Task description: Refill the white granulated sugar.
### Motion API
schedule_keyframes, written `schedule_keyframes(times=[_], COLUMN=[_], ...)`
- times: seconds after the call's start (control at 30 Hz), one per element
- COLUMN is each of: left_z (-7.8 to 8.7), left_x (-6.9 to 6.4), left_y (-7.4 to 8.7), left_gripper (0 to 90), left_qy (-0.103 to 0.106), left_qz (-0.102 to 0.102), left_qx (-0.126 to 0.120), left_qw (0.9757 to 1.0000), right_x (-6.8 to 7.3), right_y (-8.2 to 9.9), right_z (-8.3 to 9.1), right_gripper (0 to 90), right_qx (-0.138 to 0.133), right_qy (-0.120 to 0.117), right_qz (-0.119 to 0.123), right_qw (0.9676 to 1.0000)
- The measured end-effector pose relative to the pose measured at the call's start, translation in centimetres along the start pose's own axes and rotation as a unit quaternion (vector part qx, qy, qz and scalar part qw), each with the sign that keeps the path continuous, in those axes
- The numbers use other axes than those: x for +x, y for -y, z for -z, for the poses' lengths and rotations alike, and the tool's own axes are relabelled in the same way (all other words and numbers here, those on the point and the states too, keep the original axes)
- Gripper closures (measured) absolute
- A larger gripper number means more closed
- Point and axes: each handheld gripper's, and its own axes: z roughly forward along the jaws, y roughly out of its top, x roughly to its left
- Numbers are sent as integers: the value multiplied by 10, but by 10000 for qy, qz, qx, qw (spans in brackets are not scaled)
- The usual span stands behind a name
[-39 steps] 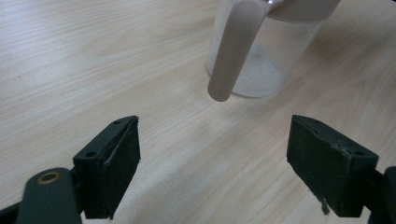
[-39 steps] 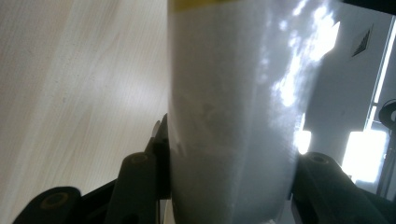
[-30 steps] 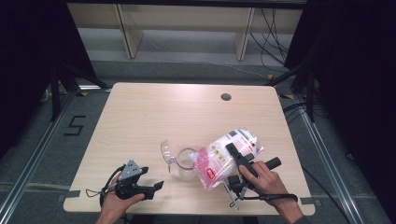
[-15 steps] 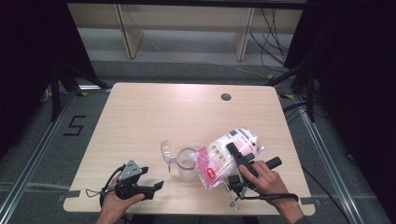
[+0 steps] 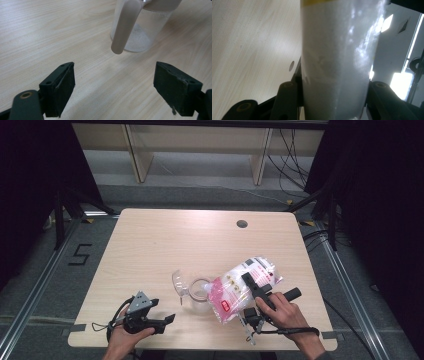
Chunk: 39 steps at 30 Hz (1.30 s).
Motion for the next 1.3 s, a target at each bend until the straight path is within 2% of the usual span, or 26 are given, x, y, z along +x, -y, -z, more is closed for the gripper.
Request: schedule_keyframes(times=[0.1,0.13,0.17,0.2,0.47,0.67,0.7,0.93,0.97,1.17,1.3], left_z=[1,1,0,0,1,1,1,0,0,0,0], left_x=[1,1,1,1,1,1,1,0,0,0,1], left_y=[0,0,0,0,0,0,0,0,0,0,0], left_gripper=[171,171,171,171,171,171,171,171,171,171,171], left_qy=[-3,-2,3,4,-4,-3,-6,11,9,6,1], left_qz=[-56,-40,-34,-36,-47,-36,-31,-25,-25,-21,-25], left_qx=[36,29,6,5,29,29,25,12,12,8,9], left_qw=[10000,10000,10000,10000,10000,10000,10000,10000,10000,10000,10000], right_x=[-1,0,-1,-2,-3,-1,-2,-3,-3,-3,-5], right_y=[0,0,0,0,1,0,0,1,1,2,1], right_z=[0,1,0,0,0,0,0,0,1,0,0], right_gripper=[598,599,600,601,605,608,608,611,611,612,614], right_qx=[24,50,14,42,-19,7,-20,-5,19,15,-16], right_qy=[-74,-51,0,-55,-13,29,-19,-1,7,-44,-2], right_qz=[11,-22,52,55,126,70,61,161,90,115,222], right_qw=[10000,10000,10000,10000,9999,10000,10000,9999,10000,9999,9998])
